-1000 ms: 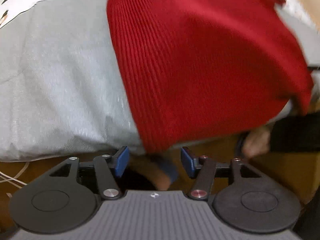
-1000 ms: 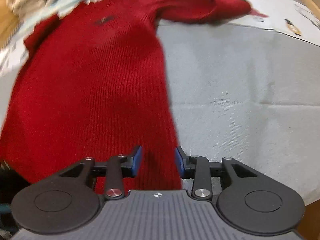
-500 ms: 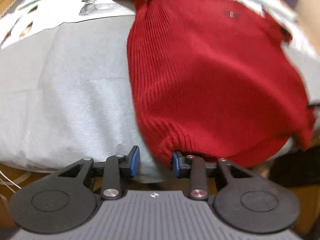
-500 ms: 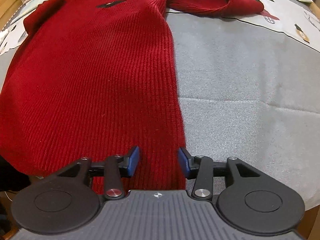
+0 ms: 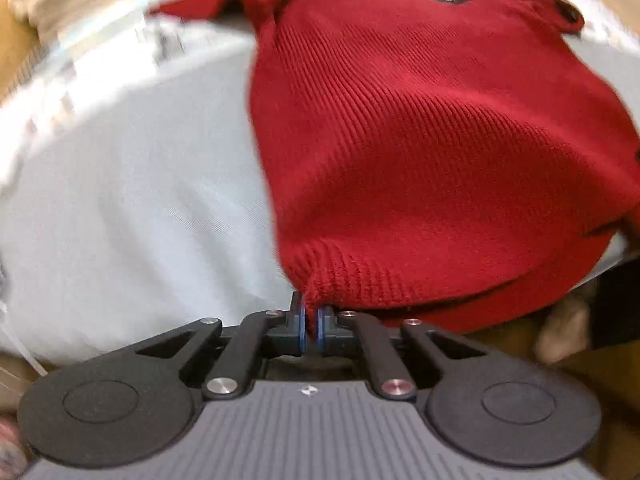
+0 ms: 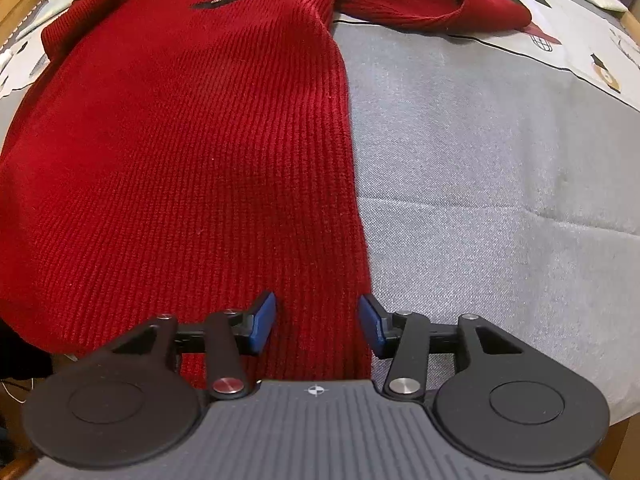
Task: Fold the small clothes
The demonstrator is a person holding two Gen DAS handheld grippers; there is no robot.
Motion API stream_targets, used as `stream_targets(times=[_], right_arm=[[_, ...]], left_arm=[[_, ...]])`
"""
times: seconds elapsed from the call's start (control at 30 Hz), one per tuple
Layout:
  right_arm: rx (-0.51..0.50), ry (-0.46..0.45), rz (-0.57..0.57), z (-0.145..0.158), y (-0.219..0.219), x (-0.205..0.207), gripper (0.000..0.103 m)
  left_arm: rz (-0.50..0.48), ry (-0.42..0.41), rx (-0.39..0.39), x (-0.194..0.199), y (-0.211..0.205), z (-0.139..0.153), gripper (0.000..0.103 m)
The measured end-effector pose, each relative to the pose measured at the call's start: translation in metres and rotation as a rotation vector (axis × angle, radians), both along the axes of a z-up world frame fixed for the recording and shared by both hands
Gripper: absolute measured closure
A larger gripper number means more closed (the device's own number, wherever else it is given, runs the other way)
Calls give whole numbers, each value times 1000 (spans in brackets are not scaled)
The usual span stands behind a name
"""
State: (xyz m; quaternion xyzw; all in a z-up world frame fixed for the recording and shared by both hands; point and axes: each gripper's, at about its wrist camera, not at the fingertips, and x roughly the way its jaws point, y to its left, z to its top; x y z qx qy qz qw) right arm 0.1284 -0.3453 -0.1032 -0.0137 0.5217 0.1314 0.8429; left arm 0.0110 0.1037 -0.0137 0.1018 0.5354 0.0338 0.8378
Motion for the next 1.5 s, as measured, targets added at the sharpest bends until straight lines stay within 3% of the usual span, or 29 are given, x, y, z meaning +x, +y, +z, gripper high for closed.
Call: stream_targets(times=[0.1, 0.2, 0.33, 0.4, 0.43, 0.47, 0.53, 0.6, 0.7, 0.77, 0.83, 0.87, 0.93, 1.0, 1.07, 1.13, 1.23, 1.3, 1.37, 1.5], right_arm=[[-8, -4, 3, -1, 2, 1, 52], [-23, -6, 10, -3, 2, 1, 51], [-28, 9, 11, -5, 3, 2, 50], [-32, 7, 12, -5, 5, 1, 52], [-32, 8, 14, -5, 5, 0, 54], [-31, 10, 14, -5, 5, -1, 60], [-29, 15, 10, -4, 3, -3, 72], [-32, 15, -2, -1, 0, -3, 80], [-35, 4, -17, 4, -3, -3, 85], [-19, -14, -27, 9, -3, -2, 84], [-10, -26, -32, 13, -4, -3, 84], [-18, -21, -33, 12, -4, -3, 84], [-55, 6, -22, 6, -1, -5, 82], [-94, 7, -5, 3, -2, -2, 75], [-95, -5, -9, 7, -2, -3, 74], [-78, -57, -28, 18, -4, -4, 74], [-40, -194, -71, 42, -8, -4, 73], [-30, -272, -132, 56, -12, -1, 72], [-1, -345, -219, 72, -20, 4, 72], [83, -492, -363, 105, -48, 10, 71]], left_arm=[[-21, -85, 13, -4, 8, 52, 99], [-86, -62, 77, -6, 12, 78, 100], [-209, 107, 148, -3, 4, 46, 97], [-283, 204, 150, -14, -6, 31, 90], [-307, 214, 151, -15, -7, 29, 80], [-314, 185, 147, -16, -9, 34, 67], [-296, 118, 108, -11, -10, 49, 55], [-270, 88, 67, 0, -9, 57, 55], [-310, 64, 115, 25, -27, 61, 54], [-338, 42, 91, 41, -36, 50, 44], [-326, 53, 5, 57, -35, 25, 43], [-288, 94, -29, 65, -33, 5, 44], [-232, 223, -7, 77, -35, -31, 47], [-286, 261, -12, 79, -39, -50, 48], [-313, 215, -60, 84, -30, -42, 48], [-325, 99, -106, 87, -11, -14, 48], [-365, -172, -156, 87, 34, 39, 42], [-347, -353, -159, 84, 77, 64, 32], [-288, -483, -168, 81, 132, 72, 19], [-22, -598, -130, 76, 250, 44, 20]])
